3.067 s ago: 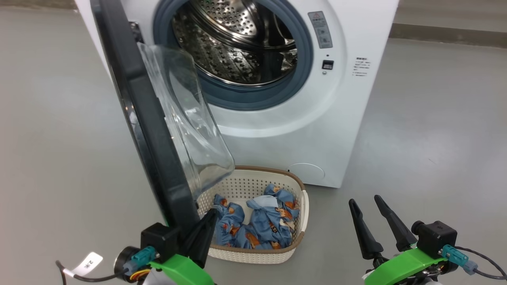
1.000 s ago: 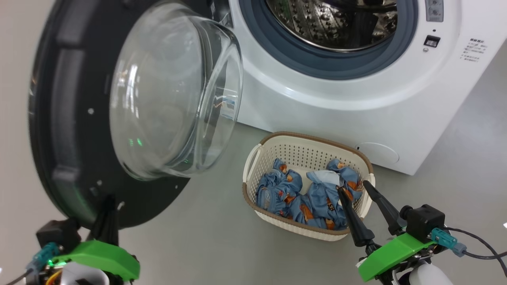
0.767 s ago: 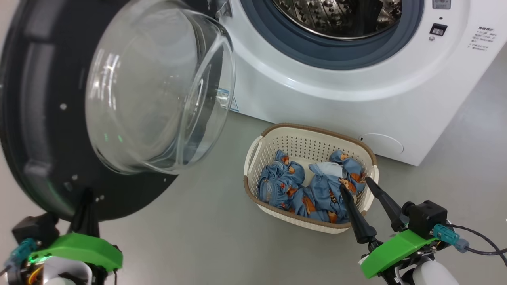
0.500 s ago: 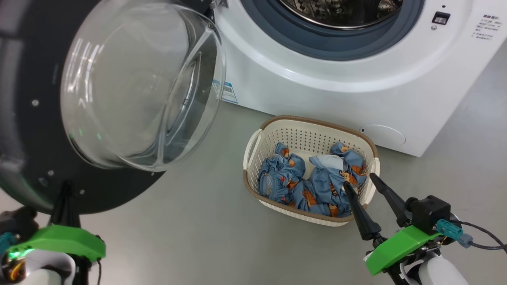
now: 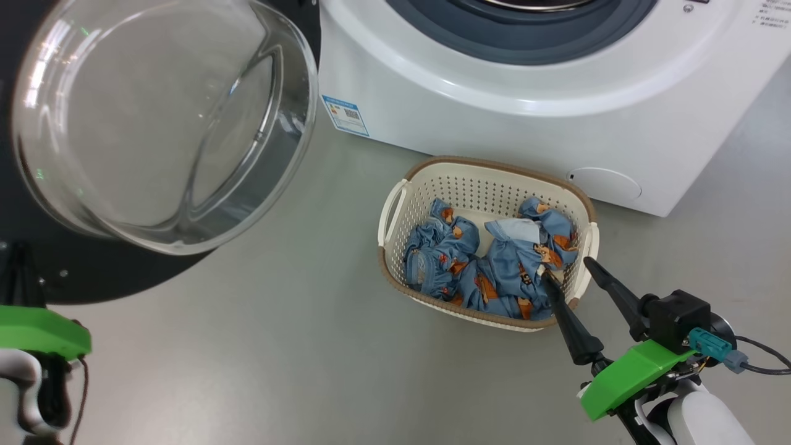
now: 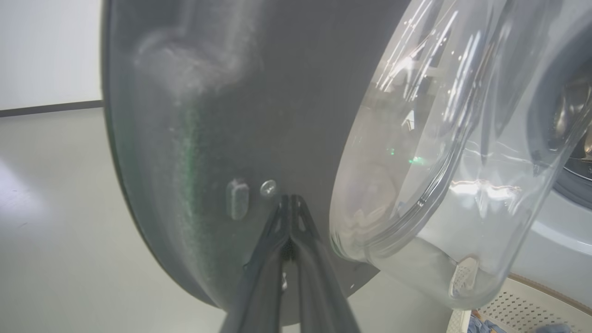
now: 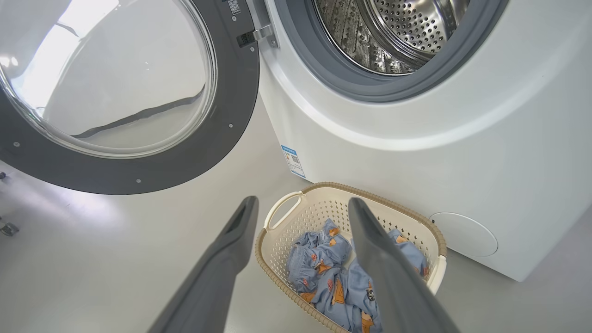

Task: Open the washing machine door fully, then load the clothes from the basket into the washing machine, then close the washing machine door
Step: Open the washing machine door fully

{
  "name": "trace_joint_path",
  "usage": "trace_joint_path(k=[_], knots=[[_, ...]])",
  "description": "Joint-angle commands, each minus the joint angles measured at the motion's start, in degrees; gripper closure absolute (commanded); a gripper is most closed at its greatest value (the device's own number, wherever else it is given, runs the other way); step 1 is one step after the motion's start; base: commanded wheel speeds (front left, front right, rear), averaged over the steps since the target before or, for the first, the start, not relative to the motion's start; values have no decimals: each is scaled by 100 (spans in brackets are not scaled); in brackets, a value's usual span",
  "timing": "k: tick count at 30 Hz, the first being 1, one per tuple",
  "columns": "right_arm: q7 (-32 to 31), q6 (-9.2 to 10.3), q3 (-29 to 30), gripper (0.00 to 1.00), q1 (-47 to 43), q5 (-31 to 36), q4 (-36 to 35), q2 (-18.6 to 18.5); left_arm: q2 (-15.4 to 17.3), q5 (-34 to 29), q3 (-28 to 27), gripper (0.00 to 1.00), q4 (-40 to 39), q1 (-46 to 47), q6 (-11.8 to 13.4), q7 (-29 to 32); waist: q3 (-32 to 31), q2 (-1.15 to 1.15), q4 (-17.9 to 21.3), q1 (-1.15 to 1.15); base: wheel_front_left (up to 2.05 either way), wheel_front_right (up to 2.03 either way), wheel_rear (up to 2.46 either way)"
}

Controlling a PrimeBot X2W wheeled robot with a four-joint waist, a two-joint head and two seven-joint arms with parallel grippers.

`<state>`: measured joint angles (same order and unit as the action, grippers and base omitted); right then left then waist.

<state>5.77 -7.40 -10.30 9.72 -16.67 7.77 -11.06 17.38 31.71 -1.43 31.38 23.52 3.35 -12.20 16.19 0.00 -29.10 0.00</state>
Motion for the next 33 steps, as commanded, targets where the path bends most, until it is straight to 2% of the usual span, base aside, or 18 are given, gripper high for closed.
trace_joint_path(k=[1,15,25,33], knots=[[-31,-9,-110,0,133,74,-216,-1,461,67,-314,100,65,330,-9,-87,83,0,17,0,0,0,0],[-337,-9,19,0,154,205,-591,-106,808,128,-415,100,1236,1187,-326,-213,404,0,52,0,0,0,0],[-448,-9,92,0,141,275,-740,-122,847,54,-426,100,1708,1553,-424,-267,517,0,17,0,0,0,0],[-401,-9,90,0,142,254,-691,-73,819,-114,-420,100,1775,1569,-530,-278,413,0,10,0,0,0,0]])
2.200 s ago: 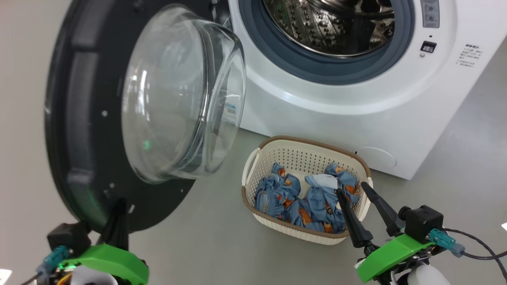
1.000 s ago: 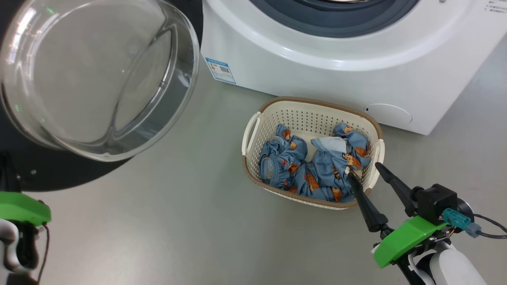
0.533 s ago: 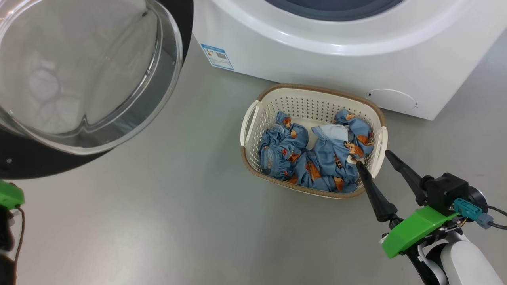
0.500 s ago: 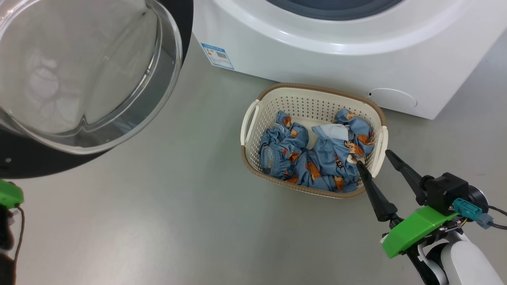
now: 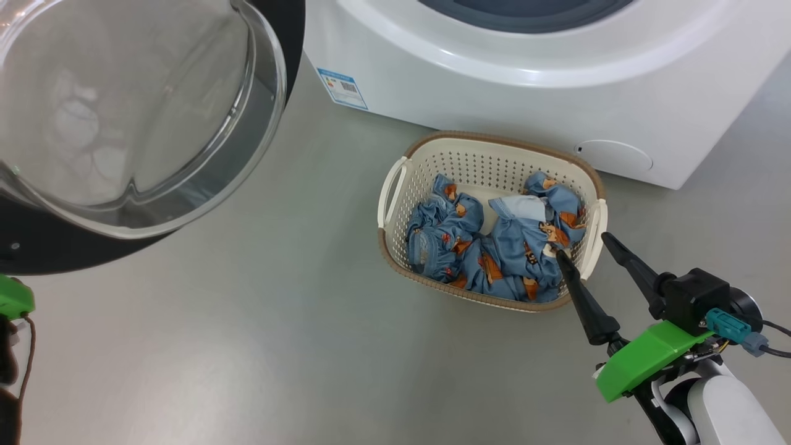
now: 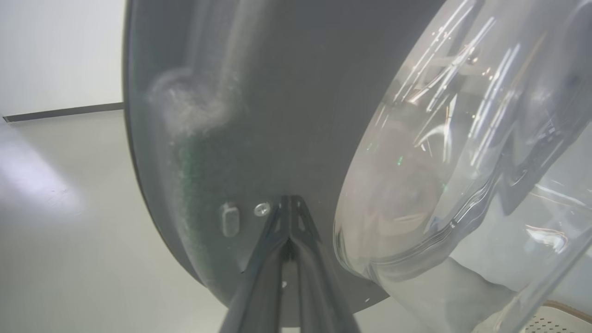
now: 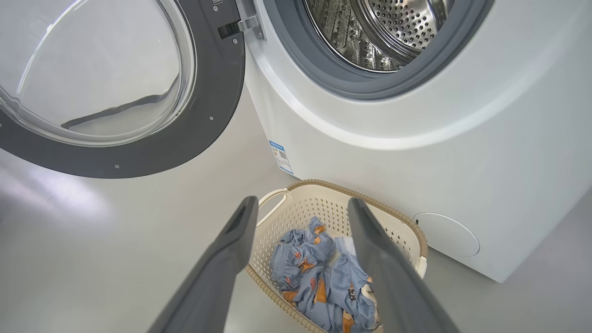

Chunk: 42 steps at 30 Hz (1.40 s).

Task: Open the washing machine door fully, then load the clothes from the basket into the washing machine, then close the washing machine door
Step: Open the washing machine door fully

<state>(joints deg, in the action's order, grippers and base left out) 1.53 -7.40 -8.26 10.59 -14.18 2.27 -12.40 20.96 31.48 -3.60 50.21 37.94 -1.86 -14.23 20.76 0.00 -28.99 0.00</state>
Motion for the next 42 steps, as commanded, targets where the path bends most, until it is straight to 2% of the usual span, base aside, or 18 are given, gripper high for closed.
trace_joint_path(k=[1,16,24,35,42], knots=[[39,-9,-118,0,55,-4,-127,70,454,-126,-202,100,-130,109,-23,-75,-70,0,2,0,0,0,0],[612,-9,-177,0,35,-213,418,376,254,-788,355,100,-482,-307,-313,-76,-902,0,257,0,0,0,0],[966,-9,-124,0,-17,-341,684,549,106,-960,677,100,-1230,-980,-392,-76,-1403,0,767,0,0,0,0],[1236,-9,150,0,-266,-502,775,692,-149,-989,935,100,-3009,-2205,-65,329,-1895,0,1562,0,0,0,0],[1293,-9,181,0,-381,-532,585,756,-329,-812,939,100,-4023,-2900,143,547,-2049,0,2069,0,0,0,0]])
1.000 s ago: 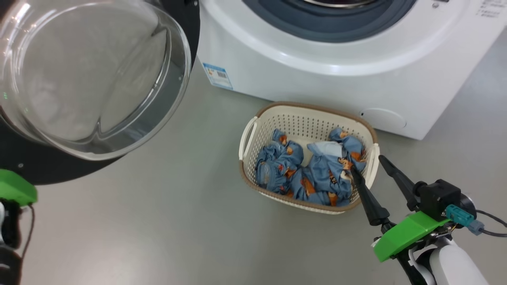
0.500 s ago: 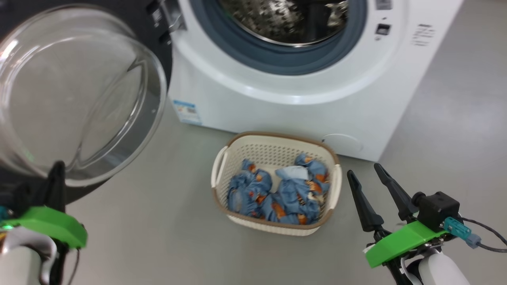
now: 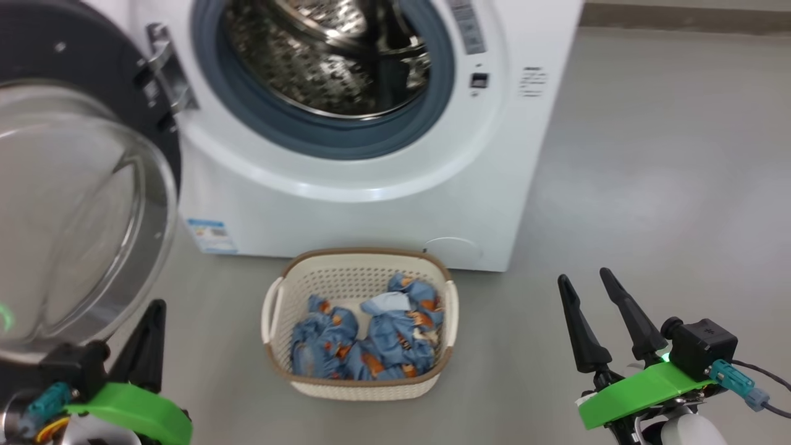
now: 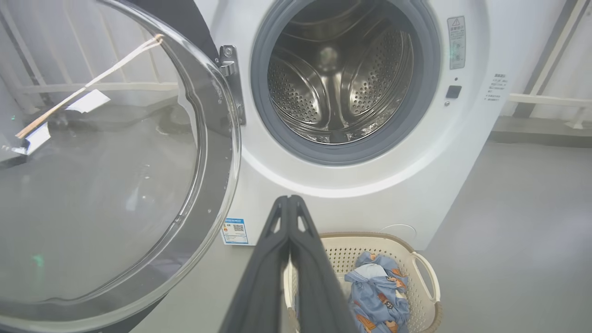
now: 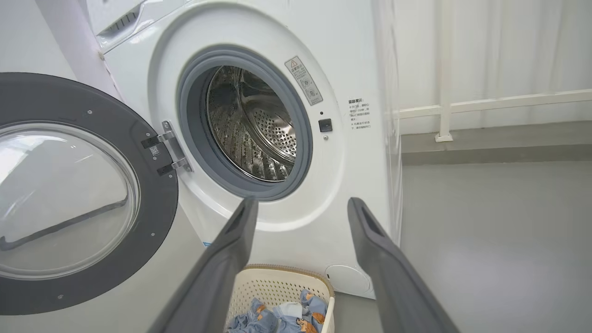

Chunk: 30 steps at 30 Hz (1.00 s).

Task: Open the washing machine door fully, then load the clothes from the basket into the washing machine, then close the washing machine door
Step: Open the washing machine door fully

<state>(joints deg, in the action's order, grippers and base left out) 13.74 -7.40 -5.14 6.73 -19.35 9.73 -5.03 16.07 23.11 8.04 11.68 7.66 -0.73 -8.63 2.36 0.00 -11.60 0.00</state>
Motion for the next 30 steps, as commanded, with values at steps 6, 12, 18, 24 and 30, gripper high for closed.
trace_joint_path(k=[6,12,18,24,30], knots=[[91,-9,-78,0,-84,-9,-280,60,42,91,-162,100,-553,-278,131,26,-307,0,680,0,0,0,0],[99,-9,-80,0,-172,35,-342,76,-138,112,-75,100,-684,-579,204,-172,-362,0,979,0,0,0,0],[104,-9,-40,0,-236,117,-411,74,-330,142,-41,100,-810,-823,239,-412,-369,0,1192,0,0,0,0],[106,-9,-17,0,-266,181,-463,78,-454,154,-24,100,-840,-882,224,-522,-339,0,1255,0,0,0,0],[108,-9,7,0,-328,315,-459,94,-546,172,-37,4,-755,-893,100,-598,-350,0,1274,0,0,0,0]])
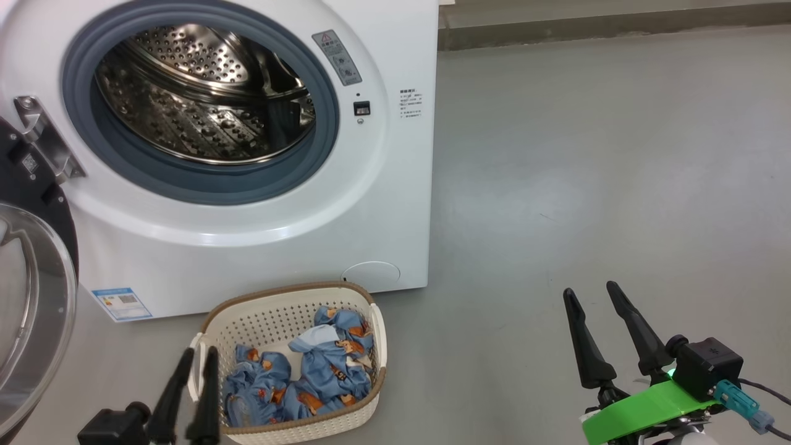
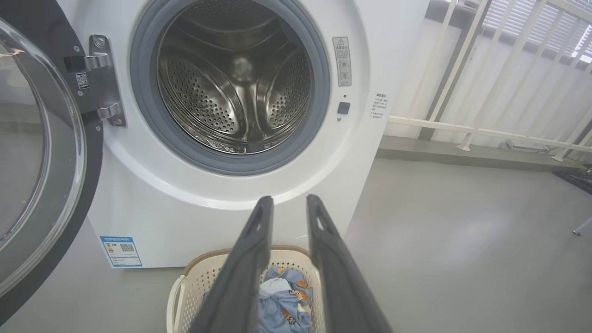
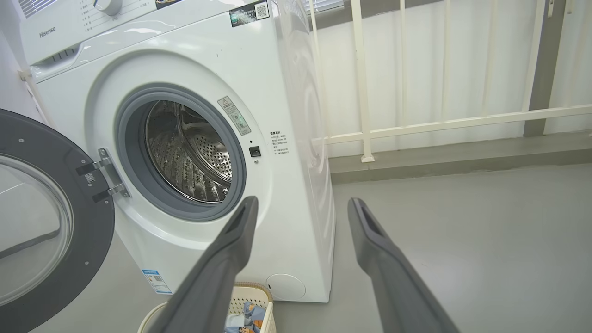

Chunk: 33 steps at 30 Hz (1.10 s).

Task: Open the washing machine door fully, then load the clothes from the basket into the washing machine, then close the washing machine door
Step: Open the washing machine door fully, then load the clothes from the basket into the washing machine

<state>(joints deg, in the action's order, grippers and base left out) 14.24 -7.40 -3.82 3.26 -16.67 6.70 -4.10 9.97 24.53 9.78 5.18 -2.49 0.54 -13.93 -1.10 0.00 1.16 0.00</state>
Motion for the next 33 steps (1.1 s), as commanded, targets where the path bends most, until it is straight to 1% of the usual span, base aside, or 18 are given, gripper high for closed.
trace_joint_path(k=[1,11,14,20,25,33], knots=[[57,-9,-123,0,14,54,-152,6,48,32,-209,0,-90,121,-57,-76,-10,0,-2,0,0,0,0],[61,-9,-96,0,12,98,-154,36,-51,-141,-288,0,38,174,-106,-104,-13,0,-75,0,0,0,0],[62,-9,-91,0,14,102,-143,44,-36,-266,-271,0,-1,177,-196,-105,2,0,-98,0,0,0,0],[64,-9,-64,0,21,118,-110,59,-118,-371,-377,0,-47,181,-300,-106,29,0,-124,0,0,0,0],[66,-9,-24,0,44,148,-80,72,-246,-487,-494,0,-49,179,-342,-107,47,0,-125,0,0,0,0],[68,-9,4,0,44,166,-60,87,-355,-581,-613,0,14,183,-383,-107,44,0,-136,0,0,0,0]])
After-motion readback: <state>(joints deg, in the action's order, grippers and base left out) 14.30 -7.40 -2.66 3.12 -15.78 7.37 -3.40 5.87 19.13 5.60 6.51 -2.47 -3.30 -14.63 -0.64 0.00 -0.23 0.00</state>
